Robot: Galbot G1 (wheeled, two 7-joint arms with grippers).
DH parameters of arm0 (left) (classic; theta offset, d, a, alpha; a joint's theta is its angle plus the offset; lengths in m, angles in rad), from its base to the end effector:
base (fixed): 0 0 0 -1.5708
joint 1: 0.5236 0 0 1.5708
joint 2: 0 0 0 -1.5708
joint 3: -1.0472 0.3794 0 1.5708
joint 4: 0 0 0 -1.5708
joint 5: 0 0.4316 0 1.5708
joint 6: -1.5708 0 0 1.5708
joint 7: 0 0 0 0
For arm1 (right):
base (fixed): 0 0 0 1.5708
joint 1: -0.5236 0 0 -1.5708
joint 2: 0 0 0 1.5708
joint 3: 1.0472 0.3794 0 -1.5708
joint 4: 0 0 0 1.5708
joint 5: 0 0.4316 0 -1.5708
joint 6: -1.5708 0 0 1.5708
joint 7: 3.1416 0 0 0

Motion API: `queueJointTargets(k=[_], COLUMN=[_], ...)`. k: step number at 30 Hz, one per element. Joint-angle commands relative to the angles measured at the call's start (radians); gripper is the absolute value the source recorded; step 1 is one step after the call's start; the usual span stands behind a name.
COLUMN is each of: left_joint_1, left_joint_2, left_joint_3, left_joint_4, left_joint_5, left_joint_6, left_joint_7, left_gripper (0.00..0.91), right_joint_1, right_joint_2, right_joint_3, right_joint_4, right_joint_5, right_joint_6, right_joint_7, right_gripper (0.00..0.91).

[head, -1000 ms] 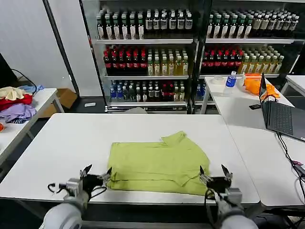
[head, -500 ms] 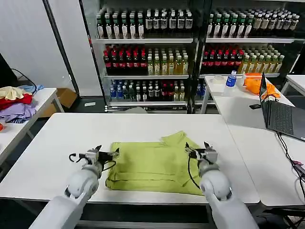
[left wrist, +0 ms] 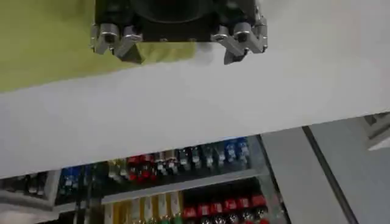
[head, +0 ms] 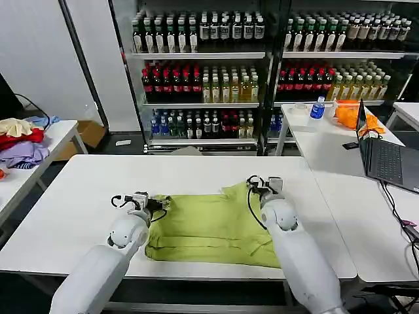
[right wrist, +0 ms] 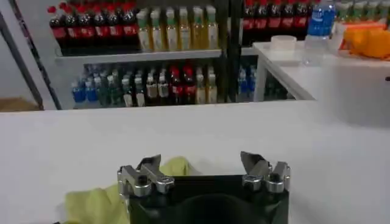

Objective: Fold and organize the clothes.

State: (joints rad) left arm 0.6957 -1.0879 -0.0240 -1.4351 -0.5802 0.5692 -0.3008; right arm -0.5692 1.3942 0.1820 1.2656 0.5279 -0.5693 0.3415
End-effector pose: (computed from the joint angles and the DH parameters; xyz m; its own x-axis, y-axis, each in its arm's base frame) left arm 0.5187 0.0218 -0.3241 -0.8474 0.0076 0.5309 0.1116 0.9801 0.1641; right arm 0.5861 0.0463 -0.2881 -0.8739 -0.0147 0.4859 0.0156 0.9982 0.0582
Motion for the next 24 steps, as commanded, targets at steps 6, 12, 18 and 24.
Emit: queueJointTargets(k=[6, 12, 18, 24], left_joint_1=[-0.010, 0.022, 0.041, 0.055], left_joint_2=[0.000, 0.005, 0.009, 0.033], left_joint_3=[0.023, 0.003, -0.019, -0.047], left_joint_4=[0.041, 0.011, -0.017, -0.123], left_joint_5=[-0.013, -0.025, -0.068, -0.110], left_joint_6=[0.007, 0.007, 0.004, -0.011], left_joint_7=[0.009, 0.015, 0.020, 0.014], left_gripper=[0.060, 0.040, 0.040, 0.030], right_joint_1=[0.100, 0.084, 0.074, 0.038], right_joint_2=[0.086, 0.084, 0.061, 0.005], right_joint_3=[-0.012, -0.013, -0.038, -0.059], right_joint_4=[-0.246, -0.225, -0.169, -0.040], right_joint_5=[0.059, 0.071, 0.064, 0.020], right_joint_6=[-0.007, -0.008, 0.012, 0.062], right_joint_7=[-0.021, -0.022, -0.033, -0.051], right_gripper=[0.000, 0.000, 0.000, 0.000])
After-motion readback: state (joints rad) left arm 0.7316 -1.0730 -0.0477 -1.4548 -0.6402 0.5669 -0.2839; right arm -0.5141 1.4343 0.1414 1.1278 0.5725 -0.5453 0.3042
